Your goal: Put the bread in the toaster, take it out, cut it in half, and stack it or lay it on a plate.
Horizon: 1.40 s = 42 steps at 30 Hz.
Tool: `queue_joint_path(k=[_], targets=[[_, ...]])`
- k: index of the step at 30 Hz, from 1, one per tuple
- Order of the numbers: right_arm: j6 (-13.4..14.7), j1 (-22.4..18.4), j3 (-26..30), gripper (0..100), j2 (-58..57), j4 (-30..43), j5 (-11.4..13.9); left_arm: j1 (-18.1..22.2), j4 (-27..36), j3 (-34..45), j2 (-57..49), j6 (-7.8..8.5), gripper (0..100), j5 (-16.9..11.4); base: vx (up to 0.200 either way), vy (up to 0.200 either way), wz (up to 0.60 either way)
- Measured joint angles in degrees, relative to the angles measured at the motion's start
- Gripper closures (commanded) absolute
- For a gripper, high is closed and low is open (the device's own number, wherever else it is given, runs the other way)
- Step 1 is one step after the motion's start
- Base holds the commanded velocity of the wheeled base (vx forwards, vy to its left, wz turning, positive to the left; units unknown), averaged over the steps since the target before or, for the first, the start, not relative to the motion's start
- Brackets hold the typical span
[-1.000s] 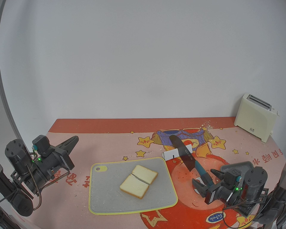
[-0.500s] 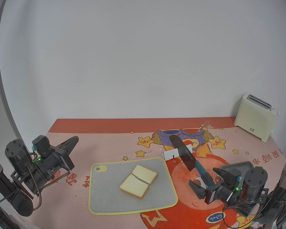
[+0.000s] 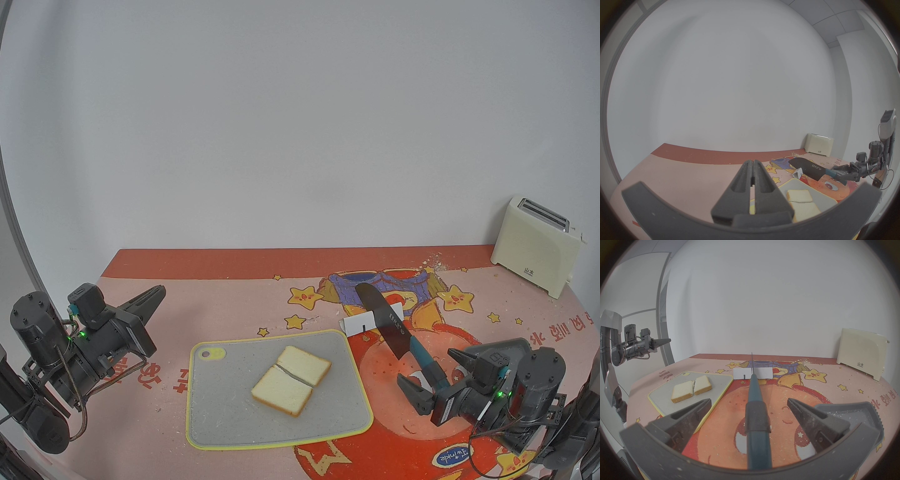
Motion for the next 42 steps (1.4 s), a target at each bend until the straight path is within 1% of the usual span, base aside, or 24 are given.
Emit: queue_joint_path(k=[3, 7, 8, 10, 14, 16, 18, 21, 23, 24, 25, 27, 30, 32, 35, 36, 38, 42], targets=[[-0.02, -0.2, -0.5, 0, -0.99, 0.0, 0.17, -0.17, 0.0, 0.02, -0.11, 0.0, 100, -1.12, 0.0, 0.0, 0.0], [-0.02, -0.41, -1.84, 0, -2.93, 0.0, 0.41, -2.02, 0.0, 0.66, -0.74, 0.49, 100, -2.68, 0.0, 0.0, 0.0], [-0.05, -0.41, -2.54, 0, -3.89, 0.0, 0.5, -3.69, 0.02, 0.85, -1.62, 0.85, 100, -3.23, 0.0, 0.0, 0.0], [-0.09, -0.35, -3.12, 0, -4.91, 0.02, 0.67, -5.72, 0.02, 1.01, -2.96, 1.12, 100, -3.8, 0.0, 0.0, 0.0], [-0.46, -0.17, -3.94, 0, -6.92, -0.51, 2.0, -9.19, 0.0, 1.13, -6.34, 1.23, 100, -4.43, 0.0, 0.0, 0.0], [-0.77, 0.02, -4.13, 0, -7.75, -2.65, 2.45, -10.7, 0.0, 1.13, -7.92, 1.16, 100, -5.11, 0.0, 0.0, 0.0], [-1.12, 1.11, -3.91, 0, -8.46, -4.18, 2.66, -12.35, -0.02, 1.29, -9.29, 1.15, 100, -6.31, 0.0, 0.0, 0.0], [-1.32, 3.19, -3.23, 0, -9.02, -4.64, 2.72, -13.57, 0.0, 2.32, -10.47, 1.23, 100, -7.3, 0.0, 0.0, 0.0], [-1.23, 4.11, -2.97, 0, -9.23, -4.75, 2.74, -14.03, 0.0, 3.34, -10.93, 1.72, 100, -7.79, 0.0, 0.0, 0.0], [-1.17, 4.46, -2.86, 0, -9.26, -4.79, 2.74, -14.18, 0.02, 3.85, -11.13, 2.27, 100, -8.05, 0.0, 0.0, 0.0], [-1.15, 4.68, -2.82, 100, -9.29, -4.79, 2.74, -14.25, 0.0, 4.18, -11.29, 2.73, 100, -8.13, 0.0, 0.0, 0.0], [-1.29, 5.07, -3.11, 100, -9.35, -4.79, 2.72, -14.37, 0.02, 4.68, -11.57, 3.28, 100, -8.2, 0.0, 0.0, 0.0], [-1.62, 5.27, -3.72, 100, -9.44, -4.84, 2.96, -14.51, 0.0, 4.88, -11.79, 3.36, 100, -8.24, 0.0, 0.0, 0.0], [-1.97, 5.27, -4.57, 100, -9.44, -4.86, 3.68, -14.99, 0.0, 4.96, -11.9, 3.34, 100, -8.23, 0.0, 0.0, 0.0], [-2.38, 5.02, -5.81, 100, -9.24, -4.86, 5.27, -17.37, 0.0, 5.4, -12.01, 2.88, 100, -7.96, 0.0, 0.0, 0.0], [-2.49, 4.96, -6.17, 100, -9.09, -4.84, 5.84, -18.42, 0.0, 5.66, -12.01, 2.39, 100, -7.8, 0.0, 0.0, 0.0], [-2.85, 4.79, -6.86, 100, -8.8, -4.13, 7.51, -20.21, 0.02, 5.9, -11.92, 0.83, 100, -7.57, 0.0, 0.0, 0.0], [-3.61, 4.52, -9.9, 100, -8.74, -0.46, 10.79, -21.86, 3.08, 6.08, -11.79, -1.8, 100, -7.03, 0.0, 0.0, 0.0]])
